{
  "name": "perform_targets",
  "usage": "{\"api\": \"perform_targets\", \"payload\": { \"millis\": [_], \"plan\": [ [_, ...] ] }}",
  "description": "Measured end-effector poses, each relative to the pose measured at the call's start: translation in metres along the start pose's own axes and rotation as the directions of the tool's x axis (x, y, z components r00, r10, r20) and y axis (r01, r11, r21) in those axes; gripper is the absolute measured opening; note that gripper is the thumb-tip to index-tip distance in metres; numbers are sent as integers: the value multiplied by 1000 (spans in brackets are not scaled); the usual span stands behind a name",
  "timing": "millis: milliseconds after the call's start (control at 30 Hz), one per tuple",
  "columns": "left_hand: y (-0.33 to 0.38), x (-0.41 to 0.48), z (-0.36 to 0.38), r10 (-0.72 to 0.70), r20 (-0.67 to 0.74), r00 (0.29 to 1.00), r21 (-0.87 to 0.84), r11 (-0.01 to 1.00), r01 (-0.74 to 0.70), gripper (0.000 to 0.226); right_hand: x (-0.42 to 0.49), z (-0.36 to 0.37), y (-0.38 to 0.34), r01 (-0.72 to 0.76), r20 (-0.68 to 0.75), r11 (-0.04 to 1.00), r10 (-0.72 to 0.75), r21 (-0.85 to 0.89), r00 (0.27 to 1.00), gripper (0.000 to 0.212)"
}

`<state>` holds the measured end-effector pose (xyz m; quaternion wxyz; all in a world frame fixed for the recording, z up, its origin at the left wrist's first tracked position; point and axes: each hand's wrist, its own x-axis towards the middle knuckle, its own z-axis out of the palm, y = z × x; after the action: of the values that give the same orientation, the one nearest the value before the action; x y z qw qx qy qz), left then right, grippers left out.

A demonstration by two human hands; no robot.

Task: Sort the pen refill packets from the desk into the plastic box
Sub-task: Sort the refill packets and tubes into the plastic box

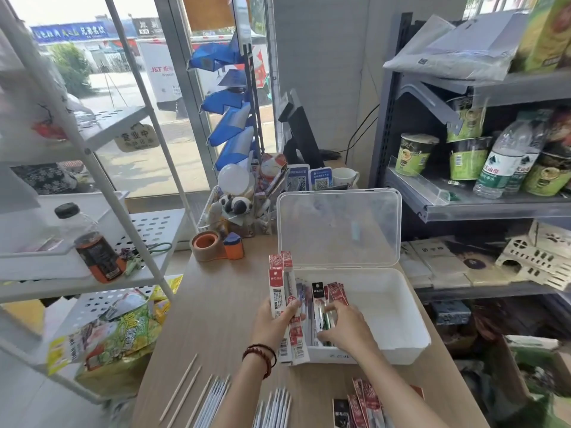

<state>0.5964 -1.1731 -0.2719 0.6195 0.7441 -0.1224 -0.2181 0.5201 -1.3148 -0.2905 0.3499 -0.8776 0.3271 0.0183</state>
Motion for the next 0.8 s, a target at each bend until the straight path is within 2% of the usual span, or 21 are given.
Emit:
{"api": "perform_targets", "payload": {
  "millis": [67, 167, 233, 300, 433, 533, 633, 800],
  "plan": [
    [1, -1, 0, 4, -1, 1000, 13, 1000, -4, 22, 0, 0, 1, 9, -35, 1000, -8, 25, 999, 61],
    [2, -2, 1, -6, 1, 1000, -19, 1000, 6, 19, -1, 0, 0, 93, -132, 993, -83, 71, 988, 40],
    [4, -3, 1, -7, 3, 1000, -26, 1000, 7, 17, -2, -2, -1, 158, -177, 974, -129, 159, 976, 26],
    [4, -3, 2, 3, 18, 1000, -9, 1000, -3, 15, -4, -7, -3, 176, -163, 939, -132, 296, 978, 24],
    [0, -6, 5, 10, 24, 1000, -35, 999, -9, 23, -14, -22, -12, 189, -135, 837, -139, 513, 981, 32],
    [3, -8, 9, 26, 6, 1000, -66, 998, -25, 25, -25, -32, -25, 209, -56, 741, -226, 638, 972, 44],
    [11, -9, 10, 67, -24, 997, -101, 993, -69, 21, -28, -28, -29, 252, -2, 753, -316, 608, 949, 64],
    [19, -5, 9, -2, -82, 997, -183, 983, -13, 19, -36, -24, -33, 311, 83, 830, -390, 462, 917, 71]
  ]
}}
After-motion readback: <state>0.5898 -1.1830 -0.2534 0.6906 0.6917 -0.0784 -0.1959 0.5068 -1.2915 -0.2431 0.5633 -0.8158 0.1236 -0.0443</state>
